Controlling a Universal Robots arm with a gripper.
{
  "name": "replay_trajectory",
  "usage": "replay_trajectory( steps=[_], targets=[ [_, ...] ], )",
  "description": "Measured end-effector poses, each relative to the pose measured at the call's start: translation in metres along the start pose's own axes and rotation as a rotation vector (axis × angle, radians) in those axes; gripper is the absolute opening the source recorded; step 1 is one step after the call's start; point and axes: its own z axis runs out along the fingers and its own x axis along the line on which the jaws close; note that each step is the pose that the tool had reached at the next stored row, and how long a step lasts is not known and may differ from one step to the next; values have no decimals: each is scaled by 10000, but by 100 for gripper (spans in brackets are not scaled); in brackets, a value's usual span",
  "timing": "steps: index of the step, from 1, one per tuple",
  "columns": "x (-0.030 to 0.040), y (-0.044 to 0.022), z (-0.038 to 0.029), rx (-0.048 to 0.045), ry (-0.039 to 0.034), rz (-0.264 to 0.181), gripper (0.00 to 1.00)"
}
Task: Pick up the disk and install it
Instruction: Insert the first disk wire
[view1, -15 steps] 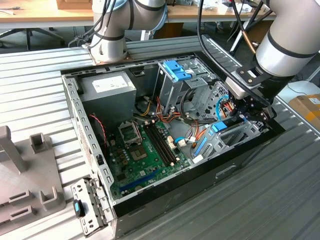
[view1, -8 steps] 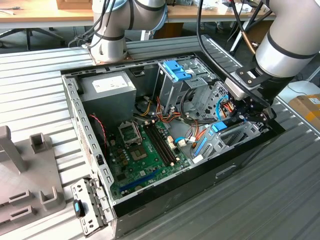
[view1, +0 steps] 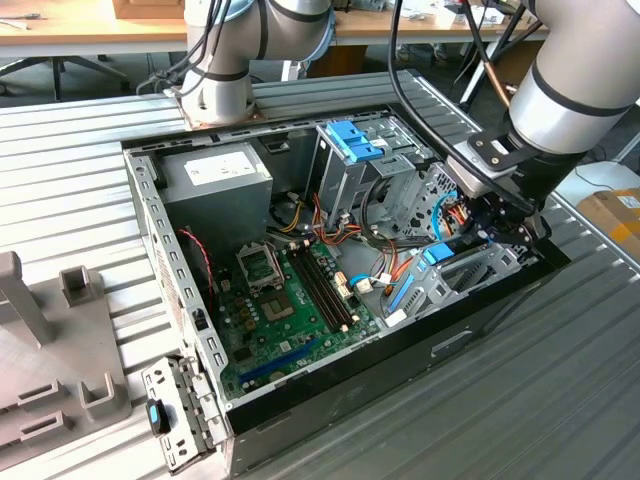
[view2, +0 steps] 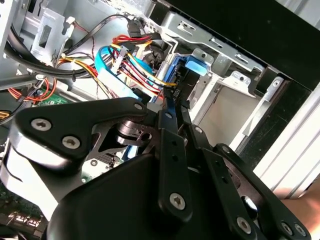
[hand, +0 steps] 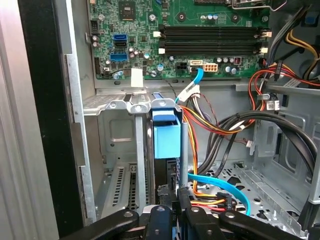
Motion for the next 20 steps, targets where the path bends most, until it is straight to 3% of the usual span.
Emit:
replay_trajectory(
  steps=[20],
  targets=[
    [-9,-16,21,-15,-32,-155,17]
  ],
)
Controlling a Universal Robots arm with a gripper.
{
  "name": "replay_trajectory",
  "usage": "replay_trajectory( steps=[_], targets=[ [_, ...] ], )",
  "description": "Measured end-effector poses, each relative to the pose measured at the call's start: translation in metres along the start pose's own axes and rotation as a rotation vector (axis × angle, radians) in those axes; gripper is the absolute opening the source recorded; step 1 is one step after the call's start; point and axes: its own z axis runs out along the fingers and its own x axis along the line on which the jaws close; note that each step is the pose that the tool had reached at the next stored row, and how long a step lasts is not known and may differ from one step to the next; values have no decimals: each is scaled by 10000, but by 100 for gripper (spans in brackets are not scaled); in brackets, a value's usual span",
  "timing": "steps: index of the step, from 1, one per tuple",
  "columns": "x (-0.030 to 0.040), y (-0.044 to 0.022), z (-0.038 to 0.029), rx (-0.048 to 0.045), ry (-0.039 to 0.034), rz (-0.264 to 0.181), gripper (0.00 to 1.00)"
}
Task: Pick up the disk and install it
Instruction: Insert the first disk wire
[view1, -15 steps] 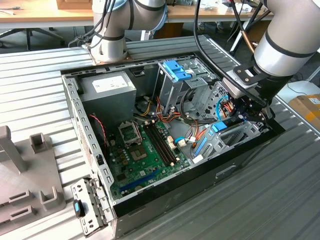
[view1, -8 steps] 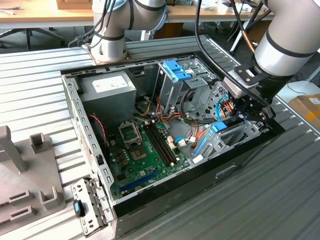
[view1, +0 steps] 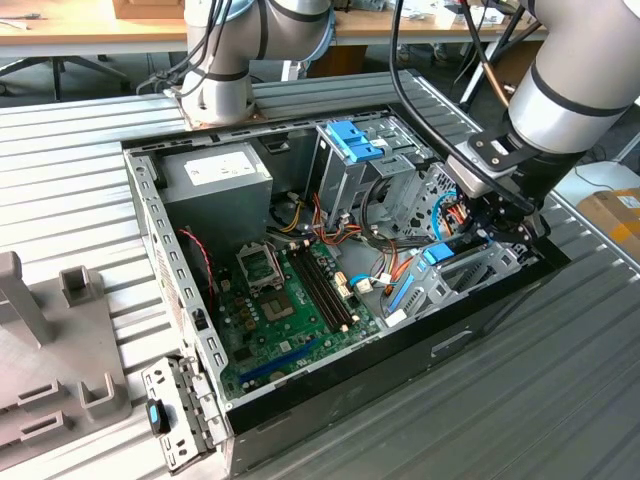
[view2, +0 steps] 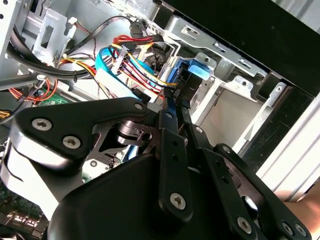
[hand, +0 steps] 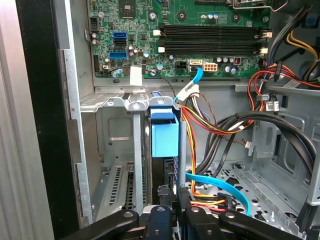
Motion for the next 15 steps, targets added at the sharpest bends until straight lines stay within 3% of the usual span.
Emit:
replay_trajectory(
  steps=[15],
  targets=[
    [6,16,72,-1,2,-8,17]
  ],
)
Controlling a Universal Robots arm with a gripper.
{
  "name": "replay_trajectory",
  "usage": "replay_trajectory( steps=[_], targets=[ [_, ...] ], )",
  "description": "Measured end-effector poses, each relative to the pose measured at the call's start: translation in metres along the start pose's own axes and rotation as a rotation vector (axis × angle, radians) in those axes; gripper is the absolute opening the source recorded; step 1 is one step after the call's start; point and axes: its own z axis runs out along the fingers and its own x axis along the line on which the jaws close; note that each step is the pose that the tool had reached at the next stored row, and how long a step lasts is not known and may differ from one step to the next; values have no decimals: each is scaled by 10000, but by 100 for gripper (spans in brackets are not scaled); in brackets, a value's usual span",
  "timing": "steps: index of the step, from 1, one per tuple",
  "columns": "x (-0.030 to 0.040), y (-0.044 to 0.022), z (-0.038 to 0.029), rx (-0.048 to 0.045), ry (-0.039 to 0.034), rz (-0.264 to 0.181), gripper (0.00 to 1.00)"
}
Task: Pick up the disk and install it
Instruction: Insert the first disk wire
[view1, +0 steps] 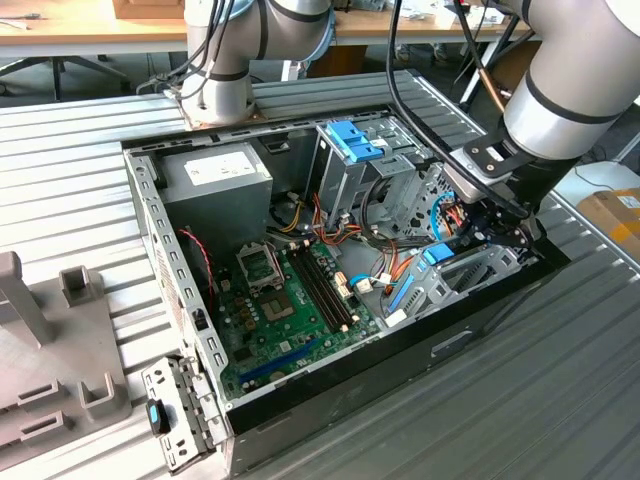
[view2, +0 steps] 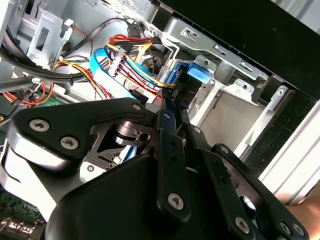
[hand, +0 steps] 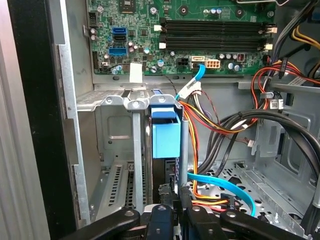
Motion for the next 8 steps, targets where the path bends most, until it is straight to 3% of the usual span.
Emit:
replay_trajectory(
  steps=[8],
  targets=[
    [1,1,11,2,-16,1,18]
  ],
)
